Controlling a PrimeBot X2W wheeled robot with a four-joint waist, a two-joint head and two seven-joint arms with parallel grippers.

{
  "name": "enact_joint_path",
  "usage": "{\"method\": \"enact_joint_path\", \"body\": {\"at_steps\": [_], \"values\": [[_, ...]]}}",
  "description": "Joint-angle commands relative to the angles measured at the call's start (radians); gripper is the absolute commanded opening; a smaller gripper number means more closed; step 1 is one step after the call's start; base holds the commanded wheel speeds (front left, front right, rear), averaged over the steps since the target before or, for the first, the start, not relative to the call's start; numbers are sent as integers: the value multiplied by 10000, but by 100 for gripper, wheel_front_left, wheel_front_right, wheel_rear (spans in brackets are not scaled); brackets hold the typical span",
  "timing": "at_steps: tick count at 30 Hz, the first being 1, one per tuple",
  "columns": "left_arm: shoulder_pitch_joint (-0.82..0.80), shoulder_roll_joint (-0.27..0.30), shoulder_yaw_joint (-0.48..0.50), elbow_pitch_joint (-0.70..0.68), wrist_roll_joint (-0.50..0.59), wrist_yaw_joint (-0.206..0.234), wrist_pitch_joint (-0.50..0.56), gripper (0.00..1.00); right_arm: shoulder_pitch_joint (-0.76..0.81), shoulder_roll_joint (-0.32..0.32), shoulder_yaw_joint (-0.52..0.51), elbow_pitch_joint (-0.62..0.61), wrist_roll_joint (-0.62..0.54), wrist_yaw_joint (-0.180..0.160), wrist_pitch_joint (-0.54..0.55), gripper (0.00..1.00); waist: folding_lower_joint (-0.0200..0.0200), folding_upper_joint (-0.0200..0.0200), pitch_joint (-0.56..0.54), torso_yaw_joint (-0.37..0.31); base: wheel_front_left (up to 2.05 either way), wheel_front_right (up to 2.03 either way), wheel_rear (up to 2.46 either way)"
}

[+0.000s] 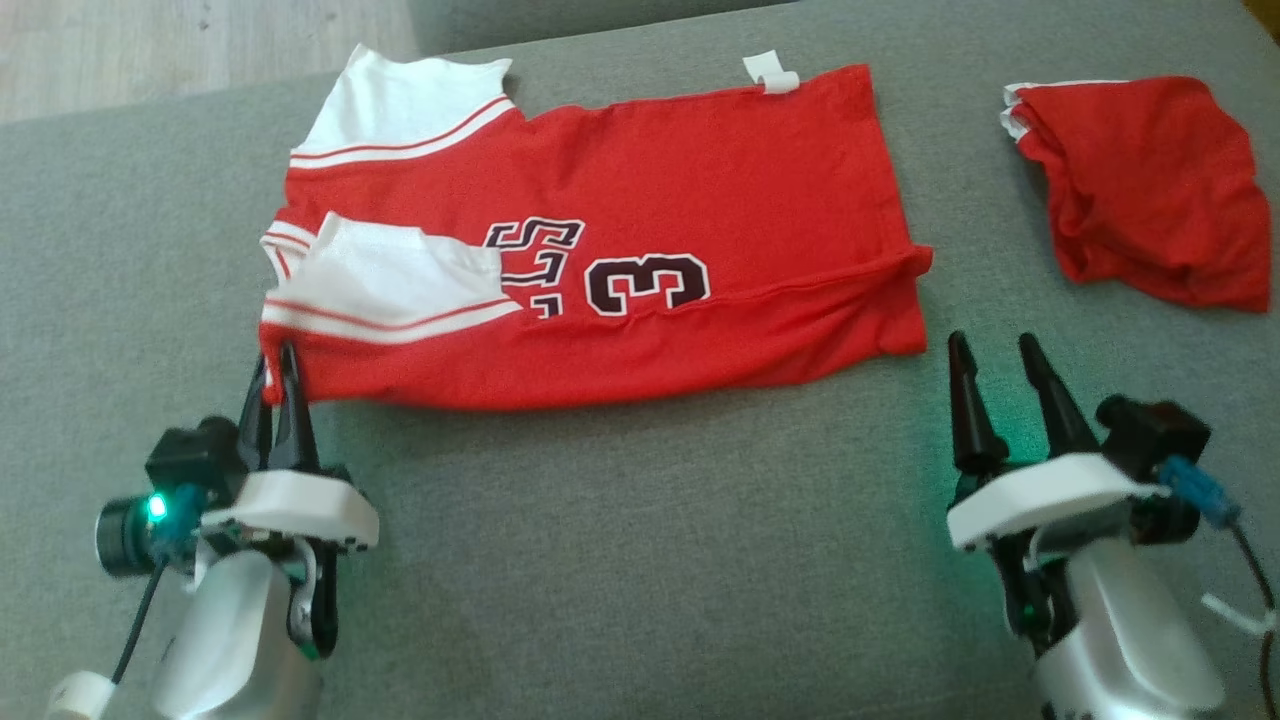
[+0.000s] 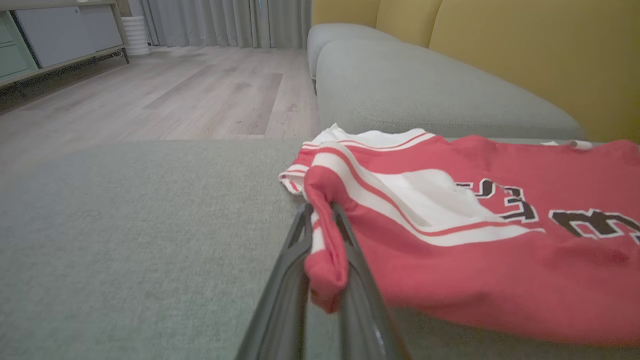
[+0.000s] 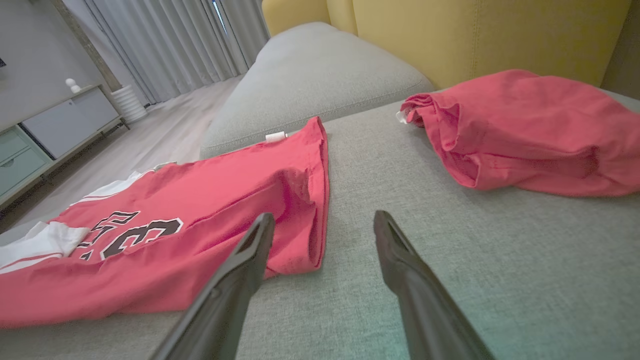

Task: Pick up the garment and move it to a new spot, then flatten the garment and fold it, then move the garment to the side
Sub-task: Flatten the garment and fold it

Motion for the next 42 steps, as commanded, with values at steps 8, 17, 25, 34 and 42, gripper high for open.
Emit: {"method": "enact_joint_path", "body": {"at_steps": [8, 17, 25, 34, 42], "values": [[-75, 44, 189, -1386, 227, -125, -207, 0, -1327, 28, -57, 1380, 293, -7, 605, 100, -1, 0, 84, 280, 0, 0, 0], [182, -164, 121, -2031, 435, -291, -210, 0, -2463, 28, 928, 3316, 2017, -7, 582, 100, -1, 0, 246, 556, 0, 0, 0], [227, -263, 154, -1927, 502, -391, -211, 0, -3339, 28, 1975, 5007, 2729, -7, 373, 100, -1, 0, 340, 681, 0, 0, 0], [427, -157, 461, -1699, 584, -350, -212, 0, -3850, 28, 2191, 6002, 2430, -7, -552, 0, -1, 0, -13, 519, 0, 0, 0], [1306, -207, 695, -1806, 632, -357, -212, 0, -2823, 28, 2647, 5308, 2728, -7, -623, 0, -1, 0, -945, 198, 0, 0, 0]]}}
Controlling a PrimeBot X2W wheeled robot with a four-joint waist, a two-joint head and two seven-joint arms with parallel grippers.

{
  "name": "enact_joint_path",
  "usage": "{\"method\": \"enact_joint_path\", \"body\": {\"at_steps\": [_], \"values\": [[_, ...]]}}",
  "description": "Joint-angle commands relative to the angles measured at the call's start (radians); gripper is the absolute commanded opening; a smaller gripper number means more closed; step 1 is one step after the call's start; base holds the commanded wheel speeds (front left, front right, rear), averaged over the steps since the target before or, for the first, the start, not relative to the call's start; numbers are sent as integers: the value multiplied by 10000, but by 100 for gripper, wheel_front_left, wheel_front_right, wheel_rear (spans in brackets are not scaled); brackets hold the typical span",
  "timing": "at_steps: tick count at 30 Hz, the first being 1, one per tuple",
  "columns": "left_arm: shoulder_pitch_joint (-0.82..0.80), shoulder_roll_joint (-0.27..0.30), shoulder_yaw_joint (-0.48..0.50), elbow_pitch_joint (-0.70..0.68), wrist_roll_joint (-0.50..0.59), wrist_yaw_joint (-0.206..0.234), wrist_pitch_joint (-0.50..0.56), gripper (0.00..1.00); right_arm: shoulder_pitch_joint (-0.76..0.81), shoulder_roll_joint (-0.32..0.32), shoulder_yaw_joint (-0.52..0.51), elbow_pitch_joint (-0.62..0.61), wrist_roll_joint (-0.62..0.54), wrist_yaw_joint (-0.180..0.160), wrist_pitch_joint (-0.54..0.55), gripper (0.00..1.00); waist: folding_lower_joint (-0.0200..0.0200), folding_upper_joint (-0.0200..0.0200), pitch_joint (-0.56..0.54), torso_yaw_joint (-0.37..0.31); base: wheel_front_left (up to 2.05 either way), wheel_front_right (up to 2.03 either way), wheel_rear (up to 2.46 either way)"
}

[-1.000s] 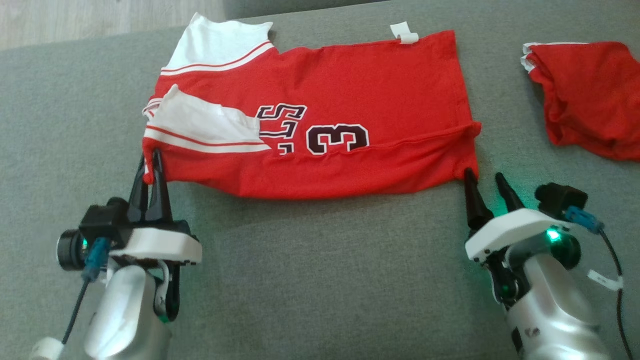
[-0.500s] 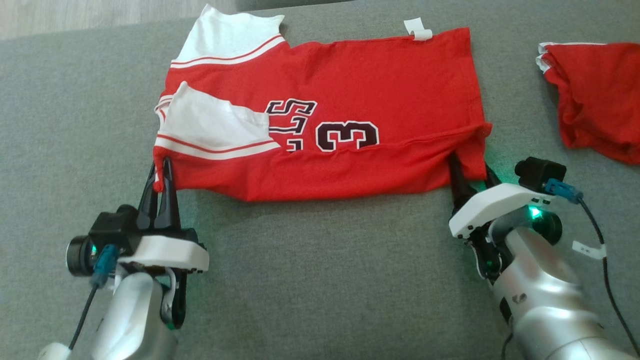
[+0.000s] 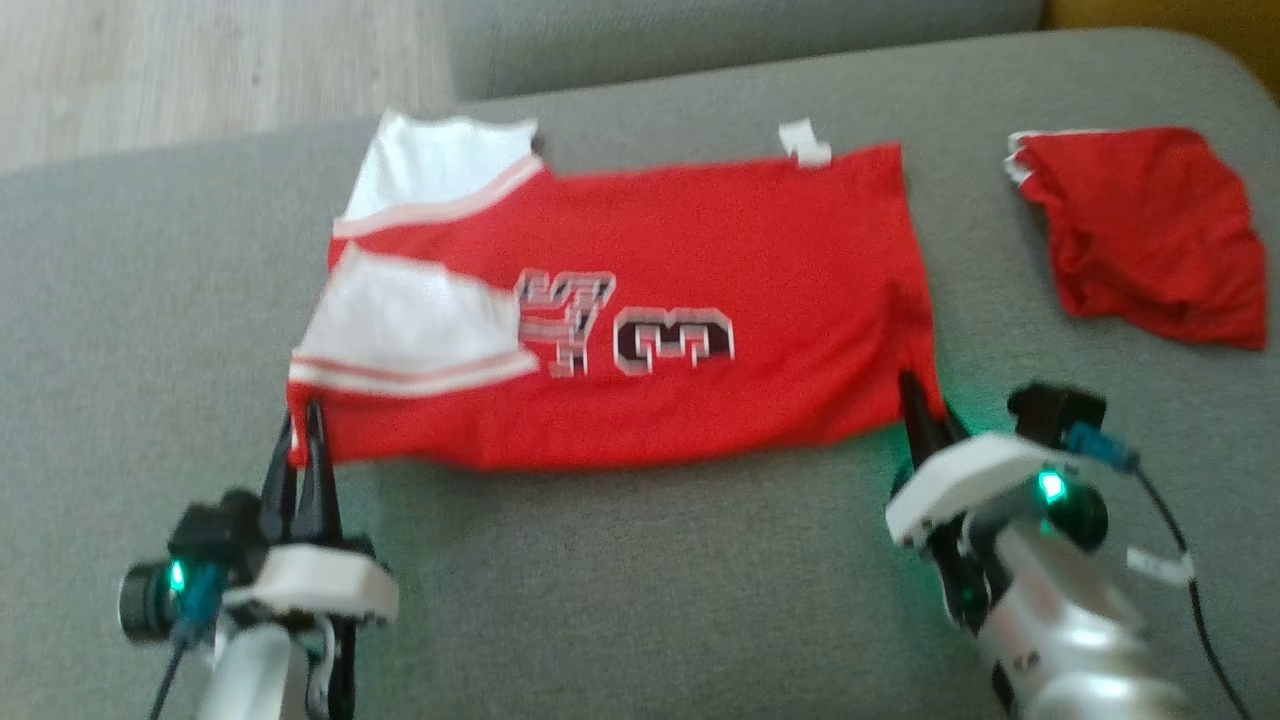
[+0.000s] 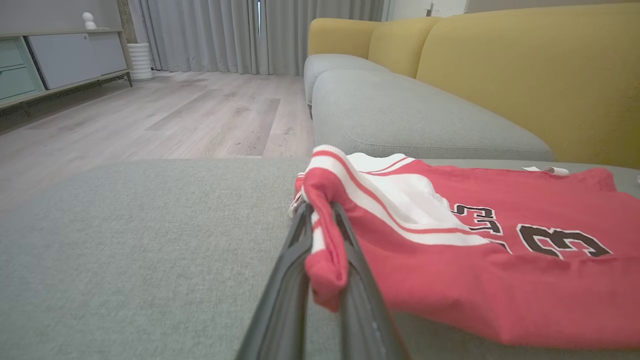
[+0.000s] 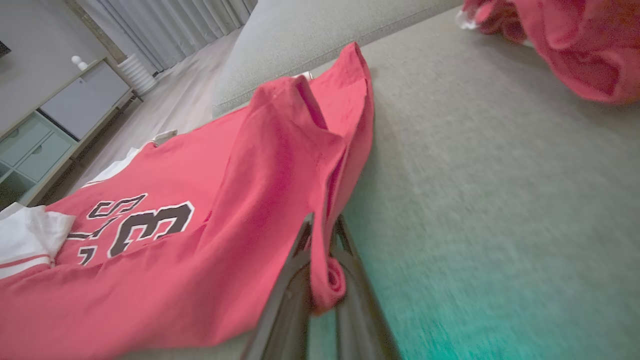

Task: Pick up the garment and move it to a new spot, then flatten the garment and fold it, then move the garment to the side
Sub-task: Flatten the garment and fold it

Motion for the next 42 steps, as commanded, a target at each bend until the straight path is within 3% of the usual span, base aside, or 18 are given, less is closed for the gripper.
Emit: {"method": "enact_joint_path", "body": {"at_steps": [1, 14, 15, 16, 17, 18, 19, 26, 33, 37, 42], "values": [[4, 158, 357, -348, 92, 4, -124, 0, 102, 91, 177, -250, -72, -7, -87, 0, 1, 0, -313, -146, 0, 0, 0], [1799, -37, 133, -474, -48, 77, 12, 0, 1710, -90, -633, -1265, -743, -7, 1232, 0, 1, 0, -1129, -213, 0, 0, 0], [1806, -45, 104, -458, -54, 77, 11, 0, 1803, -84, -720, -1389, -845, -7, 1292, 29, 1, 0, -1129, -208, 0, 0, 0], [1793, -53, 77, -450, -64, 68, 9, 0, 1888, -77, -830, -1523, -967, -7, 1306, 100, 1, 0, -1129, -204, 0, 0, 0], [1768, -61, 64, -447, -76, 73, 3, 26, 1966, -66, -959, -1665, -1080, -7, 1309, 100, 1, 0, -1122, -200, 0, 0, 0], [1729, -69, 60, -463, -78, 97, -8, 75, 2028, -54, -1053, -1851, -1221, -7, 1285, 100, 1, 0, -1109, -196, 0, 0, 0], [1687, -78, 64, -499, -88, 117, -21, 100, 2087, -39, -1177, -2063, -1335, -7, 1243, 100, 1, 0, -1095, -198, 0, 0, 0], [1417, -95, 277, -1277, -158, 132, -112, 100, 2397, 31, -2363, -4148, -2628, -7, 478, 100, 1, 0, -869, -252, 0, 0, 0], [780, -13, 621, -2745, -104, -224, -121, 100, 2335, 83, -3154, -6470, -3339, -7, 449, 100, 1, 0, -221, -346, 0, 0, 0], [-228, 444, 492, -2692, 89, -488, 3, 100, 1934, 87, -3218, -7201, -3482, -7, 844, 100, 1, 0, 384, -451, 0, 0, 0], [-2124, 1421, -64, -2043, 316, -963, 1250, 100, 1233, 89, -3148, -7668, -3739, -7, 1230, 100, 1, 0, 1210, -609, 0, 0, 0]]}}
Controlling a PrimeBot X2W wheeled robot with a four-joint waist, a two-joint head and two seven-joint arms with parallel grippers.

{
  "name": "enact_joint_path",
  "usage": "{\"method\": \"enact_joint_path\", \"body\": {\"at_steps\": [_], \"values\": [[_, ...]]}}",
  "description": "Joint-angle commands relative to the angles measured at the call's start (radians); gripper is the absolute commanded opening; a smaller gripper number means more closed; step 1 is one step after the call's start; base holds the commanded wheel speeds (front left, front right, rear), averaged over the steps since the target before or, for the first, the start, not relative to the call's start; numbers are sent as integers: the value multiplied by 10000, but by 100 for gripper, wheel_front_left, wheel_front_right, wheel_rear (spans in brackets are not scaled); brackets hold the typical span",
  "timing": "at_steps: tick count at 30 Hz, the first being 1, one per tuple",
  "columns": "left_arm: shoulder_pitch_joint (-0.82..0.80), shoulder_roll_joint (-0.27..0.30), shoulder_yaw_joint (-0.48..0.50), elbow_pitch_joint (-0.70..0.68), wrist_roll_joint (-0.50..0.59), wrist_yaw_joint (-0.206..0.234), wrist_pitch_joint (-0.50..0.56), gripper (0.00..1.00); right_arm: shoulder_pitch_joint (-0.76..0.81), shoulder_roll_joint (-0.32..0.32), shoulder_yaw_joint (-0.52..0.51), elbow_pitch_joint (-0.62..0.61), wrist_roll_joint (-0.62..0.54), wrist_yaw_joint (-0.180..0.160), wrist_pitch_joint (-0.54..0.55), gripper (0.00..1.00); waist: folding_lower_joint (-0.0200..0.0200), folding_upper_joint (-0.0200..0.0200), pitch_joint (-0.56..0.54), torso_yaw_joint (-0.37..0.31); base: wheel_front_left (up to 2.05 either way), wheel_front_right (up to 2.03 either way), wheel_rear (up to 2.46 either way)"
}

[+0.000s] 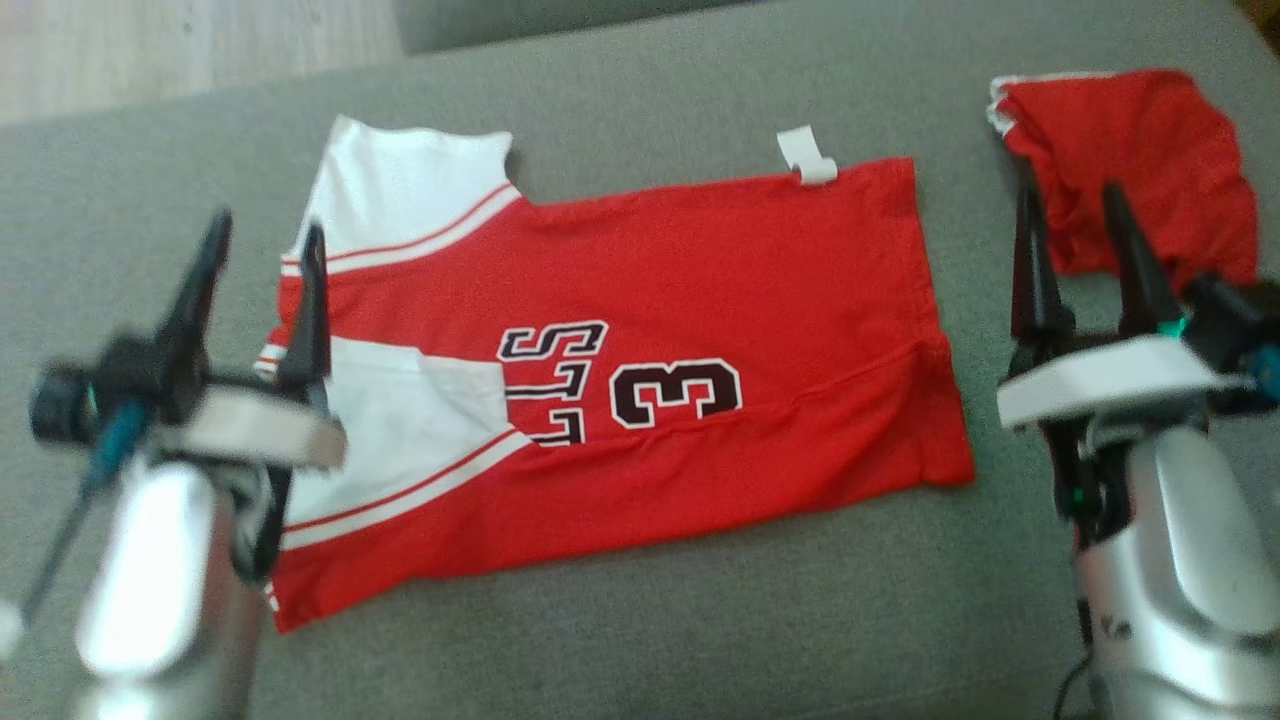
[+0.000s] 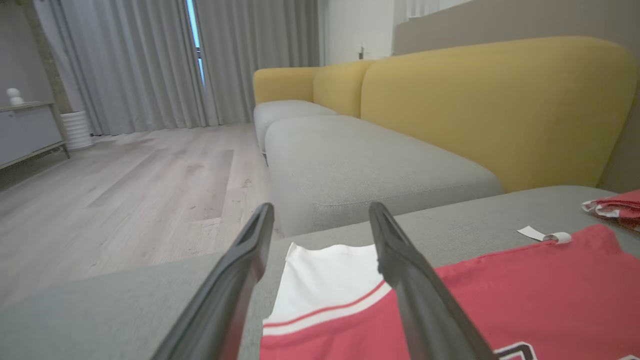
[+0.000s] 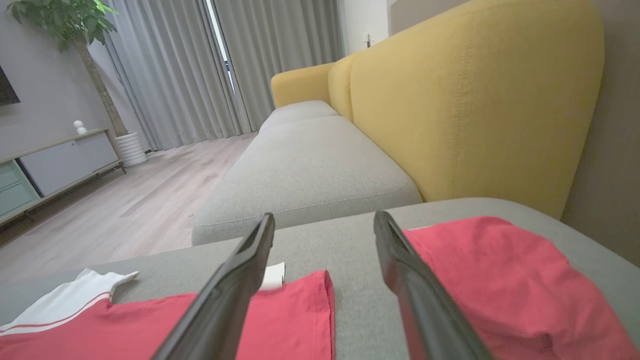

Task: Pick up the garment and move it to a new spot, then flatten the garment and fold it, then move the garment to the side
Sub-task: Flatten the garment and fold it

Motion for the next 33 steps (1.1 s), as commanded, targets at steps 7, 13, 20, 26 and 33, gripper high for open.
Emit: {"method": "enact_joint_path", "body": {"at_steps": [7, 13, 20, 26, 33], "values": [[-3061, 1545, -1181, 1067, -605, -273, 2050, 100, -1263, 28, 542, -628, -225, -7, 280, 100, -2, 0, 1304, -435, 0, 0, 0], [-5210, 3141, -3196, 2463, -2186, -281, 3642, 100, -2093, 29, 965, -689, -136, -7, 323, 100, -2, 0, 2075, -928, 0, 0, 0], [-6926, 4224, -4547, 3727, -3312, -282, 4586, 100, -2767, 29, 1055, -681, -104, -7, 266, 100, -2, 0, 2890, -1374, 0, 0, 0], [-7722, 4387, -5039, 4537, -4355, -283, 5189, 100, -3103, 29, 903, -626, -96, -7, 151, 100, -2, 0, 3311, -1533, 0, 0, 0], [-8042, 4532, -5946, 4696, -5408, -283, 5934, 100, -3199, 29, 832, -416, -142, -7, 69, 100, -2, 0, 3439, -1501, 0, 0, 0]]}}
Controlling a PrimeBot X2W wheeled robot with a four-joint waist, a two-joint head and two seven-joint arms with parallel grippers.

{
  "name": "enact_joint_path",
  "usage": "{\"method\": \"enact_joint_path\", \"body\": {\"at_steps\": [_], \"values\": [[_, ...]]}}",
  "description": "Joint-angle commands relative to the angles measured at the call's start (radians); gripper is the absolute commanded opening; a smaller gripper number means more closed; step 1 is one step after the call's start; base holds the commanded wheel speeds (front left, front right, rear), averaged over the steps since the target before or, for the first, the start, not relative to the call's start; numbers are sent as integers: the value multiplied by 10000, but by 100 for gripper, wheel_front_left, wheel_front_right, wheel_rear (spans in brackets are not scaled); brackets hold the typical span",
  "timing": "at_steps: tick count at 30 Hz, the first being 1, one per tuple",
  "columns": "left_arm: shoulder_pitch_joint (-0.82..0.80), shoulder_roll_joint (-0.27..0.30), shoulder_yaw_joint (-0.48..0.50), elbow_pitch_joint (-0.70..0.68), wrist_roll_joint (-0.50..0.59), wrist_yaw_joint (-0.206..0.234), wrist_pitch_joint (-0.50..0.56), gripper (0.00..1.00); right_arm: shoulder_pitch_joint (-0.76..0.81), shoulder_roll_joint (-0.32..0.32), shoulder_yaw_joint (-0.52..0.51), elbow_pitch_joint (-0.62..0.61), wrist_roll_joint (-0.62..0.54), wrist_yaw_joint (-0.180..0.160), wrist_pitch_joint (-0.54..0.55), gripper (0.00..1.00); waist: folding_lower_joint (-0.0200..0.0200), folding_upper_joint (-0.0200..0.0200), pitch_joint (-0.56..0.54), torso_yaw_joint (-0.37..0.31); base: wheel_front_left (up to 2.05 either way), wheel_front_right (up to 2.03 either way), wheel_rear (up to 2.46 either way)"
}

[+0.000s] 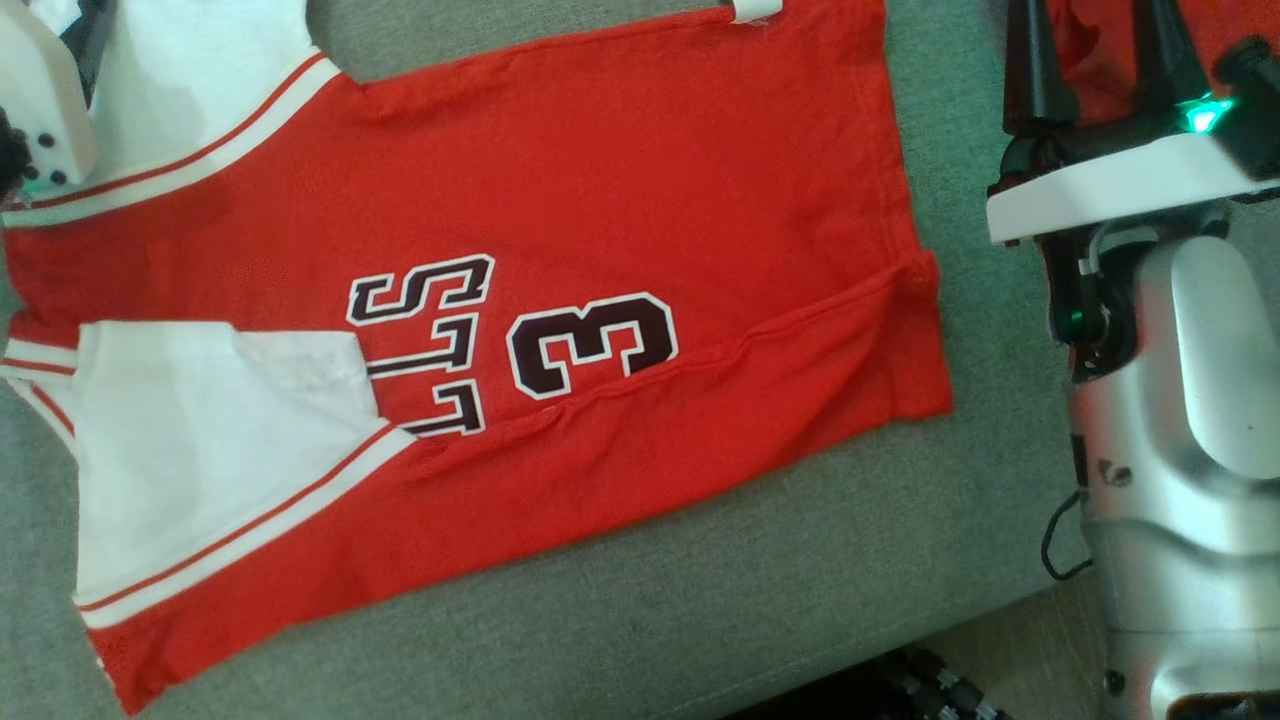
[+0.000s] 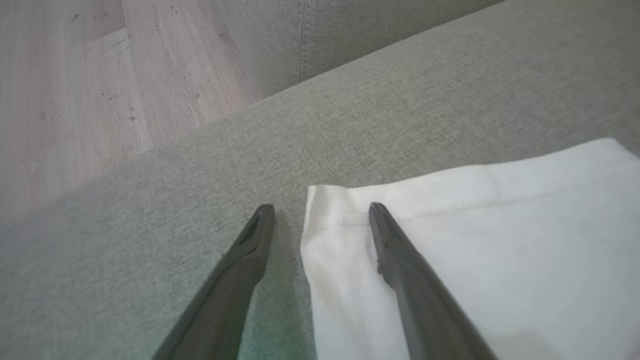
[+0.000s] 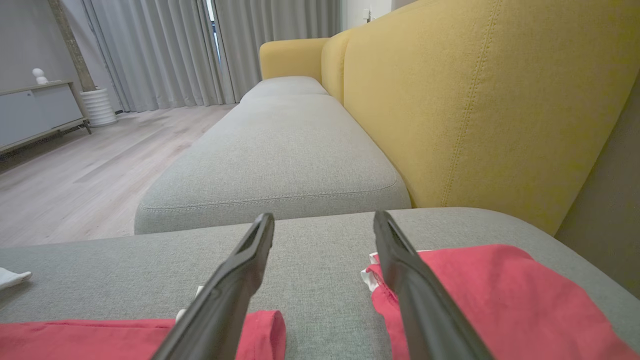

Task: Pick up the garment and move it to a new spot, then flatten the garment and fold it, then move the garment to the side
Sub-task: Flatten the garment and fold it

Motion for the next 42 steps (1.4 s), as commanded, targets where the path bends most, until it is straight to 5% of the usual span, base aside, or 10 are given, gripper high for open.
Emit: {"method": "enact_joint_path", "body": {"at_steps": [1, 2, 3, 4, 5, 13, 22, 29, 42], "values": [[-261, 524, 13, -101, -207, 18, 188, 100, -240, 33, 51, -249, -8, -7, -117, 100, 0, 1, 7, 31, 0, 0, 0], [-243, 508, -123, -111, -373, 18, 292, 100, -272, 33, 25, -224, -17, -7, -110, 100, 0, 1, 4, 53, 0, 0, 0], [-231, 496, -261, -152, -528, 18, 359, 18, -303, 33, -3, -204, -33, -7, -100, 100, 0, 1, -3, 82, 0, 0, 0], [-231, 496, -261, -152, -528, 18, 359, 18, -303, 33, -3, -204, -33, -7, -100, 100, 0, 1, -3, 82, 0, 0, 0], [-267, 482, -408, -198, -761, 18, 183, 0, -351, 33, -66, -181, -89, -7, -64, 100, 0, 1, -39, 169, 0, 0, 0], [-410, 54, -472, 25, -668, 18, -2056, 0, -505, 13, -338, 42, -300, -7, 226, 100, 0, 1, -591, 684, 0, 0, 0], [173, -782, -544, -602, -119, 226, -5167, 0, -502, -1295, 384, 1253, 130, -7, 1762, 100, 0, 1, -1688, 2033, 0, 0, 0], [1141, -847, -978, -2014, 75, 479, -5332, 0, -599, -2175, 720, 2947, 317, -7, 2838, 100, 0, 1, -1955, 2778, 0, 0, 0], [1961, -423, -1203, -4033, -51, 970, -4751, 0, -1420, -2430, 1016, 5139, 855, -7, 3365, 100, 0, 1, -1692, 3241, 0, 0, 0]]}}
